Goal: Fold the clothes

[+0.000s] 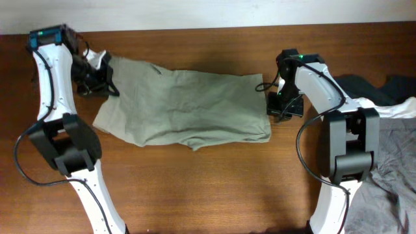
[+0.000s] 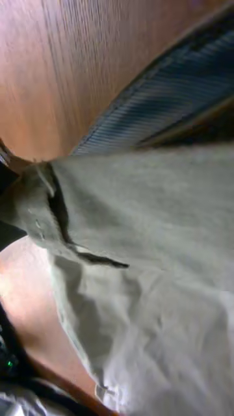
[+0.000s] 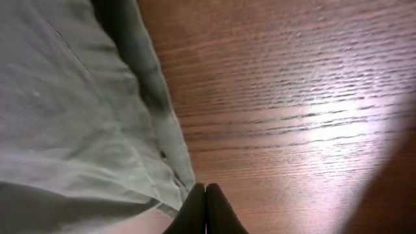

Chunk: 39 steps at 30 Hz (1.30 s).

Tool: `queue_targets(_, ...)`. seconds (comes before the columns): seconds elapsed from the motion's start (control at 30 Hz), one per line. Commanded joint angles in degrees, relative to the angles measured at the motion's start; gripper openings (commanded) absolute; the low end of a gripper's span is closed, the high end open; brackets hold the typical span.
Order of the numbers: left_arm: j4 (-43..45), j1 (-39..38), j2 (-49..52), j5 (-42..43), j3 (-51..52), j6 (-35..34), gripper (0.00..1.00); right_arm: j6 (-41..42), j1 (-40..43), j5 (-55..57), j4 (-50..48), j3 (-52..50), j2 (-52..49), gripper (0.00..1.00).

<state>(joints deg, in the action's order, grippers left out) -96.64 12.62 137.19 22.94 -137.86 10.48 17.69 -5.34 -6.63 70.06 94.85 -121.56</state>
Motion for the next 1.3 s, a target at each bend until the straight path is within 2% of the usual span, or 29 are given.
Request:
queue_targets(0.0,-0.09,-3.43,-4.79,-3.93,-2.67,-2.38,0.0,-0.52,-0.26,0.9,-0.42,1.16,2.27,0.05)
queue_targets(0.2,-0.09,-9.84,-5.25,-3.08,-5.33,-4.9,0.0,-0.5,-0.13,2.49,-2.95,1.14,2.21,0.05)
queue_targets(0.27,-0.09,-12.31,-6.97,-8.13,-5.88,-8.2,0.0,-0.46,-0.13,5.01,-4.04,0.87,2.16,0.05)
queue_targets(0.4,-0.07,-16.79,-9.97,-8.9,-5.88,-9.88,0.0,0.22,0.22,5.09,-8.15,-3.15,2.14,0.05)
queue_targets(0.6,0.02,-19.8,-10.58,-11.41,-7.74,-13.79,0.0,0.35,-1.97,-10.14,-17.22,-14.05,2.14,0.04)
queue_targets(0.73,-0.07,-21.22,-10.58,-11.45,-9.84,-13.94,0.0,0.81,-7.1,-11.72,-15.67,-16.15,2.21,0.04)
queue_targets(0.83,0.13,-23.47,-10.58,-14.45,-9.84,-14.49,0.0,1.42,-5.53,-6.97,-14.36,-15.19,2.38,0.05)
queue_targets(0.97,1.68,-27.56,-10.58,-14.4,-9.84,-18.38,0.0,-1.38,-1.62,-5.68,-12.5,-14.75,2.36,0.05)
queue_targets(1.07,6.56,-34.01,-10.56,-15.17,-9.49,-23.08,0.0,-1.33,-2.47,-5.51,-12.46,-14.75,2.34,0.05)
queue_targets(1.27,10.67,-41.46,-10.23,-18.27,-4.66,-28.09,0.0,-1.11,-2.56,-5.55,-13.51,-14.78,2.25,0.05)
